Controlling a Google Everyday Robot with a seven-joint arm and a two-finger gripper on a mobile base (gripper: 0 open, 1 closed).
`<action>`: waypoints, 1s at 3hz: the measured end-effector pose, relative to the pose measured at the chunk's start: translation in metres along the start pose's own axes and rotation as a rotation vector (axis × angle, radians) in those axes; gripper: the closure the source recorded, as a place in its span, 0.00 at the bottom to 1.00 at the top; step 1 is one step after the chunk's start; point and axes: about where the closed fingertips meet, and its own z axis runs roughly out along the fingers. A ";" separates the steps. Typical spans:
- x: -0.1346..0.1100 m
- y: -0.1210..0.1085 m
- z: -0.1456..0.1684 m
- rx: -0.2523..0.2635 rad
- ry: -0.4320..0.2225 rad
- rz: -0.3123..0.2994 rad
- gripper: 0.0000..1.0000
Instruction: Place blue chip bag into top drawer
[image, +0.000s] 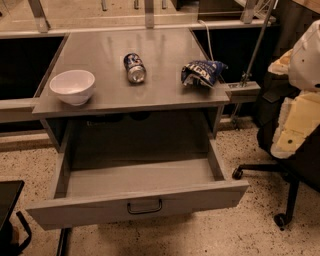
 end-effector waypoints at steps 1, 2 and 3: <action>0.000 0.000 0.000 0.000 0.000 0.000 0.00; -0.007 -0.035 0.014 -0.003 -0.040 -0.004 0.00; -0.033 -0.089 0.046 -0.049 -0.144 -0.041 0.00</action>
Offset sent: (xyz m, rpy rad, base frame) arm 0.1136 -0.0069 -0.0102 0.1087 -0.0078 0.0410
